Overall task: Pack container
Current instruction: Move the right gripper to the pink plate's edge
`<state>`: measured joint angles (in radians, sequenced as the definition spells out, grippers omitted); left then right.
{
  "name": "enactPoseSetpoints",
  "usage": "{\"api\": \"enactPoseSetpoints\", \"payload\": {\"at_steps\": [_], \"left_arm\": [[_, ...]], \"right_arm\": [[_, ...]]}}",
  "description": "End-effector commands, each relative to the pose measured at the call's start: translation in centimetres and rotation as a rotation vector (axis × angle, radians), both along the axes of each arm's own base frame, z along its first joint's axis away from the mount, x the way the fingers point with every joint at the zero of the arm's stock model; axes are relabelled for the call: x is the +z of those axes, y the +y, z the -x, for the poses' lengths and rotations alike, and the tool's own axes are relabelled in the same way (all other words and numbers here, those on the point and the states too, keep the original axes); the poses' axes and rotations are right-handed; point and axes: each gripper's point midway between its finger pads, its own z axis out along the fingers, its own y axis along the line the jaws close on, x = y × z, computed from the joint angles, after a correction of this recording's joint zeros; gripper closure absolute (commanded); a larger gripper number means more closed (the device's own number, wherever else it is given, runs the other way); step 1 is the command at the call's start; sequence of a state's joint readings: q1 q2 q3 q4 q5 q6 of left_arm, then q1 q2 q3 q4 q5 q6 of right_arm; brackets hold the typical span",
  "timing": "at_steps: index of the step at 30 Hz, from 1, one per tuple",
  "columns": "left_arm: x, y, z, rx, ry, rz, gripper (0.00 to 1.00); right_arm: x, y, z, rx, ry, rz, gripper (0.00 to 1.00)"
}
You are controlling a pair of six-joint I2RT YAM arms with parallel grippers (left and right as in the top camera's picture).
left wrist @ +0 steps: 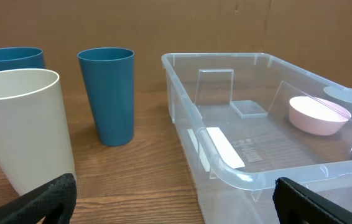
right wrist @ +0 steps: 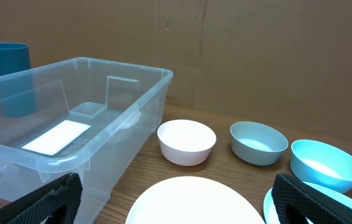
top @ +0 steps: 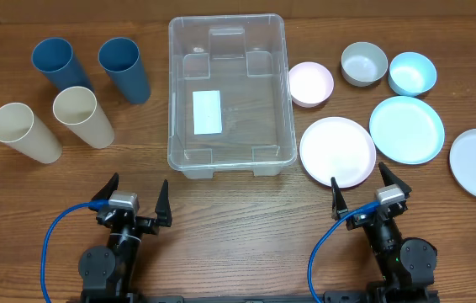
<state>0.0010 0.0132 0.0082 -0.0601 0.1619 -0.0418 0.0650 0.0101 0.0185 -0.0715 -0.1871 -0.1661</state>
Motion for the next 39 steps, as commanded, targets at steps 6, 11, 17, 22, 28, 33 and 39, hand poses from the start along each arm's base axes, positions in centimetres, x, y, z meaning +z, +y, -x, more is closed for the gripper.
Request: {"api": "enactPoseSetpoints", "payload": {"at_steps": [6,11,17,22,28,33,39], "left_arm": [[0.0,0.0,0.0,-0.005,-0.006,-0.008,0.0],[0.0,0.0,0.0,-0.005,-0.006,-0.008,0.0],[0.0,0.0,0.0,-0.005,-0.006,-0.008,0.0],[0.0,0.0,0.0,-0.005,-0.006,-0.008,0.0],[0.0,0.0,0.0,-0.005,-0.006,-0.008,0.0],[0.0,0.0,0.0,-0.005,-0.006,-0.008,0.0],[0.0,0.0,0.0,-0.005,-0.006,-0.008,0.0]], "right_arm": [[-0.2,0.0,0.0,0.004,-0.003,0.006,0.0],[-0.2,0.0,0.0,0.004,-0.003,0.006,0.0],[-0.2,0.0,0.0,0.005,-0.003,0.006,0.0],[-0.2,0.0,0.0,0.0,-0.003,0.006,0.0],[-0.3,-0.7,-0.2,-0.042,-0.002,0.007,0.0],[0.9,-1.1,-0.3,-0.065,-0.032,-0.071,0.0],[4.8,-1.9,0.2,-0.105,0.03,-0.286,0.0]]}}
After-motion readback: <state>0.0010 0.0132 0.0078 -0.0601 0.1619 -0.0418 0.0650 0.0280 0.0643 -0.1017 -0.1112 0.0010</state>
